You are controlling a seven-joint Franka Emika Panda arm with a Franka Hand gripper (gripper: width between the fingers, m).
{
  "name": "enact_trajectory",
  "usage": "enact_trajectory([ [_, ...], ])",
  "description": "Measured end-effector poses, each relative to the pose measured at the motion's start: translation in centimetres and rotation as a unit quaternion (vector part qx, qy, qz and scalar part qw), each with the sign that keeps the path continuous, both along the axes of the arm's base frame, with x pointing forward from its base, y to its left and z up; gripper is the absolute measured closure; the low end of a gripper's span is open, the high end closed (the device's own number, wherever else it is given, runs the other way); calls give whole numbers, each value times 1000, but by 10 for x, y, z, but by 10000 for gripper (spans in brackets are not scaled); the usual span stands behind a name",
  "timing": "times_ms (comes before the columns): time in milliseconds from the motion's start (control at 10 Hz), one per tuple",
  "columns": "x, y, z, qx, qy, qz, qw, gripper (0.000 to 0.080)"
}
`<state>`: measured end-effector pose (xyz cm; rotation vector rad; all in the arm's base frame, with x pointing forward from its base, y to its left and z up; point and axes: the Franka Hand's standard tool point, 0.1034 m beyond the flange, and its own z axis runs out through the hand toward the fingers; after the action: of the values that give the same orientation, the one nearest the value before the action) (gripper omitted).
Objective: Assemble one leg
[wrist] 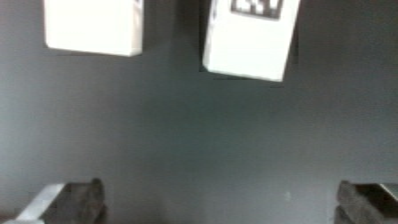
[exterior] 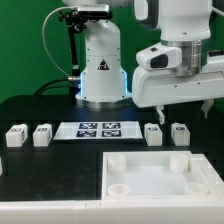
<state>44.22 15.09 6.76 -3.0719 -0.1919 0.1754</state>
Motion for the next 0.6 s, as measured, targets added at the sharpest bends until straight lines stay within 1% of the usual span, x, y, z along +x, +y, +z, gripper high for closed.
enact_trajectory([
  [100,-8,-2,-1,-9,51,5,999,151],
  [200,-11,0,-2,-19,106,-2,994,151],
  [300,-18,6,-10,-28,167,-18,985,151],
  [400,-24,10,-17,-35,235,-22,971,151],
  [500,-26,13,-25,-32,280,-30,959,151],
  [600,-31,16,-33,-36,313,-25,949,151],
])
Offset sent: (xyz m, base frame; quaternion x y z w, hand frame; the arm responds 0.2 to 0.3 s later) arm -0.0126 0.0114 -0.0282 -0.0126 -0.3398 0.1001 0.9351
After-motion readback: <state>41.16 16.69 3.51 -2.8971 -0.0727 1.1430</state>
